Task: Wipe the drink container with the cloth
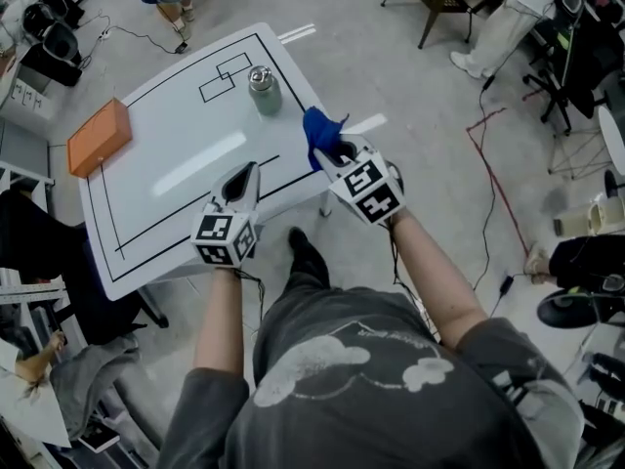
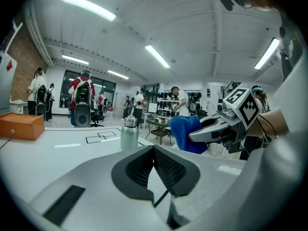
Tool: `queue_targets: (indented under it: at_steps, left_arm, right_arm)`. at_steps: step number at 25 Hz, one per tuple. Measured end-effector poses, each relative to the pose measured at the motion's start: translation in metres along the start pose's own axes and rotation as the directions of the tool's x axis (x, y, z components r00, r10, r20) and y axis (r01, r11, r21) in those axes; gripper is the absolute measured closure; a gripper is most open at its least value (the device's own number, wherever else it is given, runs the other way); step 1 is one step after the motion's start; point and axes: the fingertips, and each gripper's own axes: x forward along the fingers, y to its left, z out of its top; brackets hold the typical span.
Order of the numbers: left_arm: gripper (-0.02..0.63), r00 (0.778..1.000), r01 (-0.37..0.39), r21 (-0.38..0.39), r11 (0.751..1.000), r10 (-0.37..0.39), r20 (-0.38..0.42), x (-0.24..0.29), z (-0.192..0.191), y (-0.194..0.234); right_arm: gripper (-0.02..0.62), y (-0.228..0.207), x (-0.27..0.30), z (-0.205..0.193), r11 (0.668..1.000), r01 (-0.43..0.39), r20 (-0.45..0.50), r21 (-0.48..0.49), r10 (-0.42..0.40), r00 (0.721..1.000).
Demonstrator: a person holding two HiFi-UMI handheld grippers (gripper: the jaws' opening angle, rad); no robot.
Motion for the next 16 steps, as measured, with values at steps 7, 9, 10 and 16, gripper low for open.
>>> queue_targets:
  at_steps: [7,9,10,16]
  left_arm:
    - [0.604,0.999,-0.028,-0.032,0.999,0.029,0.014,-0.06,-0.019,-0.042]
    - [0.604,0.999,-0.034,-0.042,0.999,0.035,0.013,-0.076,-0.025,-0.055]
    - [0.604,0.999,-0.037,-0.048,0.998,0.038,0.011,-0.084,-0.029,-0.061]
    - [0.604,0.999,-0.054,-0.075,0.996,0.054,-0.004,-0.124,-0.044,-0.097]
  right_arm:
    - [0.552,0.05,-0.052,-0.021,1.0,-0.017,0.001,-0.011,0.017,1.0]
    - [0.552,0.063,-0.067,-0.027,1.0,-0.024,0.002,-0.014,0.024,1.0]
    - [0.552,0.069,-0.074,-0.03,0.999,-0.029,0.003,-0.014,0.029,1.0]
    - [0.552,0.103,-0.109,-0.048,0.997,-0.064,-0.012,-0.035,0.064,0.998]
